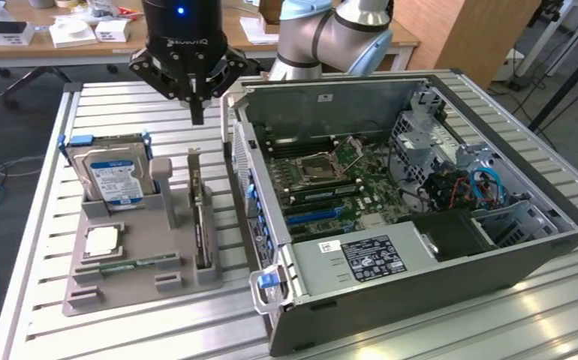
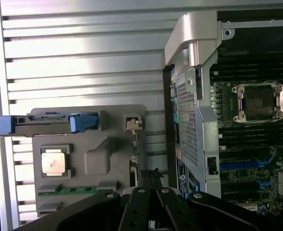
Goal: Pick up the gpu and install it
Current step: 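Reach for the gpu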
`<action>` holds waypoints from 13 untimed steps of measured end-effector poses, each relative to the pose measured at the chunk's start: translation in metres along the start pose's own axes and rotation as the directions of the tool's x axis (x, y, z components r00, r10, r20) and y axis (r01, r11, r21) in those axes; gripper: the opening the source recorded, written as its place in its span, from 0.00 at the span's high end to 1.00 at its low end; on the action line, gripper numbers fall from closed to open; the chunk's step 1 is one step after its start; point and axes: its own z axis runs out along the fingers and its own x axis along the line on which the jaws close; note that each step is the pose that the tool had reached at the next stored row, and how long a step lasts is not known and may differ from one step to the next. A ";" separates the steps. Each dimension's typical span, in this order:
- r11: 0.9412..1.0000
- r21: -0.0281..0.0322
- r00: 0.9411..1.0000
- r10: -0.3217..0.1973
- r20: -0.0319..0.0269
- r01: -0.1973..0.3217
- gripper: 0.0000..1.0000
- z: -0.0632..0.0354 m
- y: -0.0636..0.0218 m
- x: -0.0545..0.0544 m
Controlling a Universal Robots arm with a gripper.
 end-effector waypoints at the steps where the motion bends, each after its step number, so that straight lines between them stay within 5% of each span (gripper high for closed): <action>1: 1.000 0.000 1.000 0.000 0.000 0.000 0.90 0.0000 -0.0024 0.000; 13: 1.000 0.000 1.000 0.000 0.000 0.000 0.90 -0.0016 -0.0381 -0.001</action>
